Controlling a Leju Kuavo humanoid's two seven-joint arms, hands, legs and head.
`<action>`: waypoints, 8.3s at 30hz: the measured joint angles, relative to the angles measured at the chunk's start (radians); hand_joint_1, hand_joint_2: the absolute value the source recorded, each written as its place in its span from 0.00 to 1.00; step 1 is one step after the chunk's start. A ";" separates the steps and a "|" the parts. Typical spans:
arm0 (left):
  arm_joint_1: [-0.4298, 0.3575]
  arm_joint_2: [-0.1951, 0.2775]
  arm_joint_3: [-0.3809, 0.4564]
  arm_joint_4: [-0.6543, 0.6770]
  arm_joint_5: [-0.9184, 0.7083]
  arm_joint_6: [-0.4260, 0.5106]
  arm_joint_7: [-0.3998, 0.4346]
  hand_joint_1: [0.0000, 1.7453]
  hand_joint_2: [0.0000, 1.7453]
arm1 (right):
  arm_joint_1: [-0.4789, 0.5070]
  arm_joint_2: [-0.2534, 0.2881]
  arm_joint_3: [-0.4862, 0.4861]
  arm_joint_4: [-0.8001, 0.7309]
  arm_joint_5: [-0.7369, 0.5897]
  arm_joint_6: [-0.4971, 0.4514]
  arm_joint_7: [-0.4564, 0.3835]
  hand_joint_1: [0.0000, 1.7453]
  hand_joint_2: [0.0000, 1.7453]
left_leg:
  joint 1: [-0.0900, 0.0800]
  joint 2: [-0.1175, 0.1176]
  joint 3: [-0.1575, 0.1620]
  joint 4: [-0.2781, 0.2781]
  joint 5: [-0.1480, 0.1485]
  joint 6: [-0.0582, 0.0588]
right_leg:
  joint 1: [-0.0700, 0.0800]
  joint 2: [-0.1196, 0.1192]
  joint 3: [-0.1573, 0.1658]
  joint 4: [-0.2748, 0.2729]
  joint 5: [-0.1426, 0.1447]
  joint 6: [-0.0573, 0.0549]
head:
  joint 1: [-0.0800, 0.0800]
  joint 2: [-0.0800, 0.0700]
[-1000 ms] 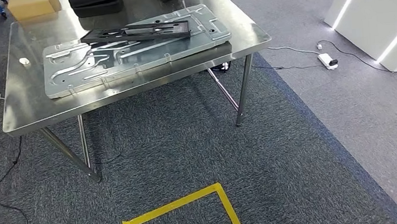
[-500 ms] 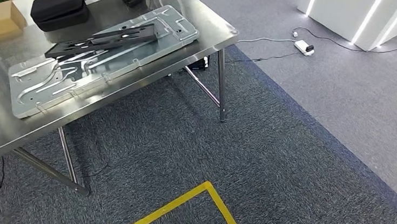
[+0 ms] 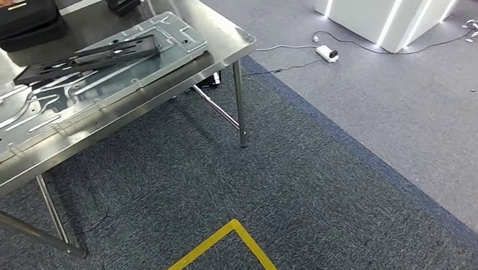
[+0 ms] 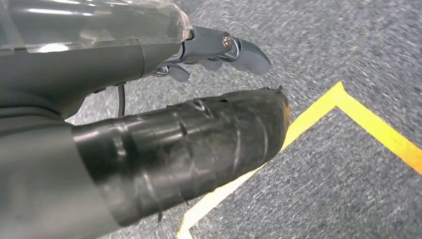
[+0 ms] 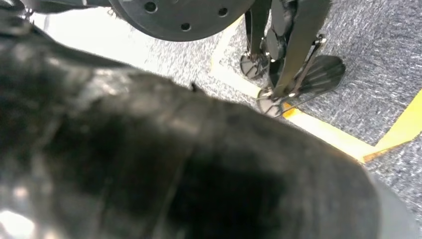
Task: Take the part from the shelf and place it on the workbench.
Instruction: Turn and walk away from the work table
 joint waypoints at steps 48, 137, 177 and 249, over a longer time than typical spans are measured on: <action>0.004 -0.007 -0.016 0.000 0.007 -0.002 -0.014 0.00 0.00 | -0.007 0.006 0.030 0.016 0.068 0.002 0.020 0.00 0.00 | 0.002 -0.001 -0.116 0.308 -0.177 -0.055 | -0.004 0.006 0.088 -0.182 0.105 -0.040 | -0.001 0.000; -0.001 0.035 0.009 0.000 0.030 -0.108 -0.046 0.00 0.00 | -0.018 0.032 0.084 0.037 0.126 0.030 0.052 0.00 0.00 | 0.000 0.030 -0.027 0.127 -0.109 -0.043 | 0.008 -0.033 0.097 -0.190 0.098 -0.056 | 0.004 0.000; 0.004 0.031 0.009 0.001 0.026 -0.112 -0.043 0.00 0.00 | -0.017 0.030 0.092 0.040 0.133 0.032 0.060 0.00 0.00 | 0.002 -0.061 -0.025 0.045 -0.019 -0.034 | 0.006 0.087 0.083 -0.161 0.090 -0.045 | 0.005 0.000; 0.003 0.033 0.010 0.001 0.026 -0.127 -0.043 0.00 0.00 | -0.018 0.029 0.101 0.042 0.167 0.016 0.078 0.00 0.00 | 0.009 0.003 -0.021 0.028 -0.007 -0.010 | -0.006 -0.009 -0.021 0.060 0.001 0.001 | 0.008 0.000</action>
